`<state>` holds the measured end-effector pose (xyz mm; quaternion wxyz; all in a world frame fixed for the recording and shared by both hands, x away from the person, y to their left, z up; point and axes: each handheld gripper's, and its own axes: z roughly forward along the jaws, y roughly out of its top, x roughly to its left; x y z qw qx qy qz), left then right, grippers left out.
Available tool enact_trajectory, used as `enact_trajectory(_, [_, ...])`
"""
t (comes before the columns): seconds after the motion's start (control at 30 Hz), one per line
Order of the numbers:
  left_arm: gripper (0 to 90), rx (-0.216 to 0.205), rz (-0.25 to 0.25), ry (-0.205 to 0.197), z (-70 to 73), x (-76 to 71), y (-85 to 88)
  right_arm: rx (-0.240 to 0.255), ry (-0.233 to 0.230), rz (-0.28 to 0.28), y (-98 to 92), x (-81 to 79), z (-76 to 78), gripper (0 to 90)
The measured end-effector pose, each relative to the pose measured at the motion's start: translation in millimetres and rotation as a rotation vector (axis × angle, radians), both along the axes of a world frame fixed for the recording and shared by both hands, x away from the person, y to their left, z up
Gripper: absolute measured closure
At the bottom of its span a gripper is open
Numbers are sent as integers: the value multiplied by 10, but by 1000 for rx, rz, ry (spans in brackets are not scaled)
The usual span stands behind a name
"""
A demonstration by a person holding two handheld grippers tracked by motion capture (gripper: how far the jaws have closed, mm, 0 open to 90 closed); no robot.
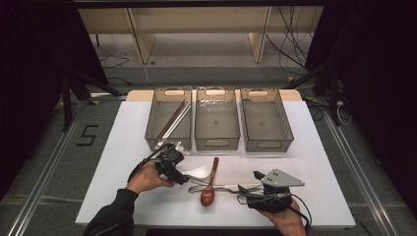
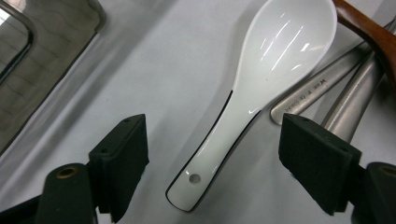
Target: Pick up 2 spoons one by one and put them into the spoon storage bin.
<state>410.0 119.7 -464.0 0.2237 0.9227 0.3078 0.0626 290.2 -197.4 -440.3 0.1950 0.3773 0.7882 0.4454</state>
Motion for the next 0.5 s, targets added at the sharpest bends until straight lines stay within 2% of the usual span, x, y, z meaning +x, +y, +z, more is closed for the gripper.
enact_trajectory(0.3, [326,25,-39,6,-39,6,-32,-6,2,1,3,-6,-3,306])
enact_trajectory(0.37, [359,46,-56,12,-54,5,-37,-3,1,-3,4,-1,0,306])
enact_trajectory(0.43, [376,43,-61,10,-53,8,-31,-4,1,-3,8,2,-3,306])
enact_trajectory(0.5, [435,36,-66,6,-48,8,-30,-7,5,0,11,0,-5,306])
